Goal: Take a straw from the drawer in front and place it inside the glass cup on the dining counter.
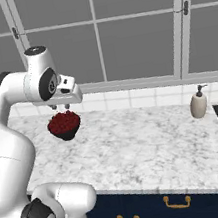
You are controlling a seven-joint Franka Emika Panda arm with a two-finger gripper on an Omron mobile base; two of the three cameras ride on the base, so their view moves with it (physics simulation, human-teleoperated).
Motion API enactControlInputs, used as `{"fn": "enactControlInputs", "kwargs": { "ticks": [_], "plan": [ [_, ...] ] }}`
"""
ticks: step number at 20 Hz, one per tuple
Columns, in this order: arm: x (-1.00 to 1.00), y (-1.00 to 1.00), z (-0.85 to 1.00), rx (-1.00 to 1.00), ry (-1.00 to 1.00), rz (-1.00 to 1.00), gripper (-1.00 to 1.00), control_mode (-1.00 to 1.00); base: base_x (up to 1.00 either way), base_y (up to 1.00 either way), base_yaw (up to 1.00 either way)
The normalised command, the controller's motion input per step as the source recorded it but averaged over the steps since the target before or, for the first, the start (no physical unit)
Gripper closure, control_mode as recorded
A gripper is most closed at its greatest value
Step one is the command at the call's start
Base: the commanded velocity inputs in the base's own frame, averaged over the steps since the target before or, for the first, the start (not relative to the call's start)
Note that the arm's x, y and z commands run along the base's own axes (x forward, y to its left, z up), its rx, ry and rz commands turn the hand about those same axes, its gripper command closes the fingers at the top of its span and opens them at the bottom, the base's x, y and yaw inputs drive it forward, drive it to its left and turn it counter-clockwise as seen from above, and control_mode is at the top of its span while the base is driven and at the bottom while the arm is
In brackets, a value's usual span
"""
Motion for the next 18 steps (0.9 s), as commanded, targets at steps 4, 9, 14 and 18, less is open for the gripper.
{"fn": "enactControlInputs", "kwargs": {
  "ticks": [4, 9, 14, 18],
  "plan": [
    [0.0, 0.0, 0.0, 0.0, 0.0, 0.0, -1.0, 1.0, -0.02, 0.0, 0.0],
    [0.0, 0.0, 0.0, 0.0, 0.0, 0.0, -1.0, 1.0, -0.79, -0.08, -0.03],
    [0.0, 0.0, 0.0, 0.0, 0.0, 0.0, -1.0, 1.0, -0.62, -0.41, 0.04],
    [0.0, 0.0, 0.0, 0.0, 0.0, 0.0, -1.0, 1.0, 0.06, -0.69, 0.49]
  ]
}}
